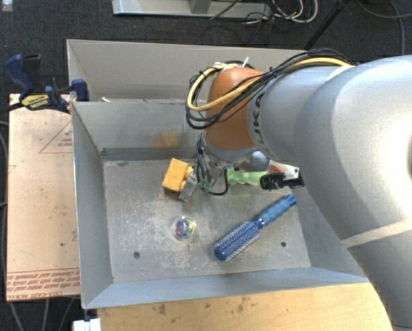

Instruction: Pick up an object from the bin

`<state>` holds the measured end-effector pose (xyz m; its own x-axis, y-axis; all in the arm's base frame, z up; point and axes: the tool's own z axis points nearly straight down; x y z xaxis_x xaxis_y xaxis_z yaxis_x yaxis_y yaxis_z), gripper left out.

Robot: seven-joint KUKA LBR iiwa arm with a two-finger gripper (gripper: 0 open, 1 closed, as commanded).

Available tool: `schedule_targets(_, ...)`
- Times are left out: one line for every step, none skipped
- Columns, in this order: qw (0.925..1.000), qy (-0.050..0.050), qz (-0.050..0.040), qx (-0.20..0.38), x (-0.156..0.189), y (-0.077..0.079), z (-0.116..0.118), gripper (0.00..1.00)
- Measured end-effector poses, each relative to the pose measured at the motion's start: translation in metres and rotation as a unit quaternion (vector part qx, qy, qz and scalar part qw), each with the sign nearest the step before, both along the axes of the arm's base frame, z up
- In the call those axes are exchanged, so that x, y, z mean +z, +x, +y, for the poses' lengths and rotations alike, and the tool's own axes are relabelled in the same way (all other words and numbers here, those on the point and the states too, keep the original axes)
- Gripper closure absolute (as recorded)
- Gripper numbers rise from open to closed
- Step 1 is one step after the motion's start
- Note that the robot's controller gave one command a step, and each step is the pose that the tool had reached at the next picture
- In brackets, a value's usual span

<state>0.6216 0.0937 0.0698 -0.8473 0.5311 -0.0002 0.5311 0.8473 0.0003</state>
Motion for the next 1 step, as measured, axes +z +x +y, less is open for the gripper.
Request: schedule_targets(1.0,0.001,-0.0041,-0.003,0.1209,-0.0269,0.016,1.0)
